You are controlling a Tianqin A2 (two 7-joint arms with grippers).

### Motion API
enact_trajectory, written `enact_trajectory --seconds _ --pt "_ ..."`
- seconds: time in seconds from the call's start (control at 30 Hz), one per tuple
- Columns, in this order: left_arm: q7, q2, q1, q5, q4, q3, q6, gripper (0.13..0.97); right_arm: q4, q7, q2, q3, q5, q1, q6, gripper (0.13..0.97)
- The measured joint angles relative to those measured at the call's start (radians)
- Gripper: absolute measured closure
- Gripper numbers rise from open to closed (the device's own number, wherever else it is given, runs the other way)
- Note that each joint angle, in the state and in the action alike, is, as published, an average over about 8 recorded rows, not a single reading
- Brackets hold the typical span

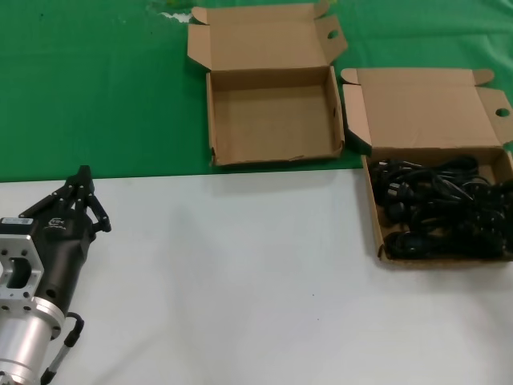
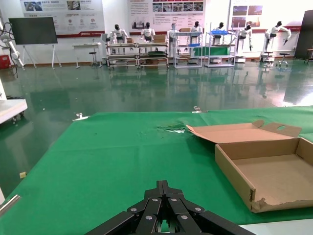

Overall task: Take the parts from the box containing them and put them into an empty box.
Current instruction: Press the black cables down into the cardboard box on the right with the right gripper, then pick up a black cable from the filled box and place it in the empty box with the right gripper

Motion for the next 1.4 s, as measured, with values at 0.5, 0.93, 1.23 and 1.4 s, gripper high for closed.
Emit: enact_trajectory --seconds 0.5,0.93,1.23,1.4 --pt "0.0 0.0 0.0 0.0 0.0 0.0 0.0 0.958 0.056 0.036 0.03 0.02 0.001 -0.032 -0.002 0.926" --pt "0.0 0.0 0.0 0.0 0.0 0.0 0.0 0.958 0.172 0.054 0.07 0.039 -0.022 -0.002 -0.003 0.928" --pt "0.0 0.0 0.0 0.0 0.0 0.0 0.0 0.958 0.236 0.011 0.036 0.015 -0.06 0.046 0.008 0.928" --pt "0.0 0.0 0.0 0.0 0.0 0.0 0.0 0.958 0.245 -0.017 -0.006 -0.01 -0.081 0.092 0.004 0.928"
